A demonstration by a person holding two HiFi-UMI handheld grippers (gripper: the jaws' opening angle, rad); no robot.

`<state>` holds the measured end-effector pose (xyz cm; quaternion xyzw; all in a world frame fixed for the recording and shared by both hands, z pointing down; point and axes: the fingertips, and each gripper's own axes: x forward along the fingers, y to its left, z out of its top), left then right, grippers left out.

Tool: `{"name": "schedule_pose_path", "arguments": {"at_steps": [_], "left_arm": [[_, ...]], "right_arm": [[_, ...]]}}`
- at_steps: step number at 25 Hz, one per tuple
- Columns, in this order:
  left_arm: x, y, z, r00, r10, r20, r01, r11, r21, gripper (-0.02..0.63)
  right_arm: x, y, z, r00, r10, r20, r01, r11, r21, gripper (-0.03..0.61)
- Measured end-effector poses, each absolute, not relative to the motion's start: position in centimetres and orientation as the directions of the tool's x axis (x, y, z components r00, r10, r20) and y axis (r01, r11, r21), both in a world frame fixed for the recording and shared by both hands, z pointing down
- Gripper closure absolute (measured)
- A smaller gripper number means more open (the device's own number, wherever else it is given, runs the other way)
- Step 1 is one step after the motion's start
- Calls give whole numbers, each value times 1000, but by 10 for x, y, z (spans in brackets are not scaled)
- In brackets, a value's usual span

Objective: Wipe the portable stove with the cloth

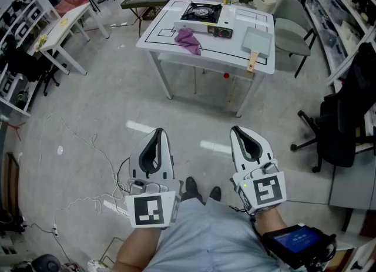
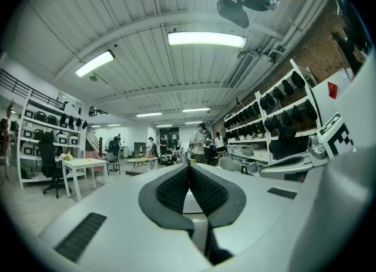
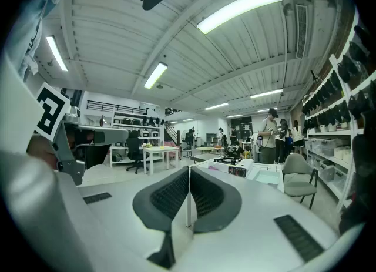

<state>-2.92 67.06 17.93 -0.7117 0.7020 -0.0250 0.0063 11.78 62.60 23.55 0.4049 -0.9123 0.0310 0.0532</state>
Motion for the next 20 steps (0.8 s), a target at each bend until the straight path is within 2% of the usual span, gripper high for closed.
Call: {"name": "schedule_pose_path", "arguments": {"at_steps": [12, 20], "left_arm": [[-69, 637, 171, 23, -1000, 2, -998, -23, -65, 594], [-117, 615, 148, 56, -997, -53, -996, -52, -72, 594]], "right_arm": [[75, 596, 226, -699, -708, 102, -713, 700, -32, 525], [29, 573, 202, -656, -752, 64, -753, 658, 13, 525]]}}
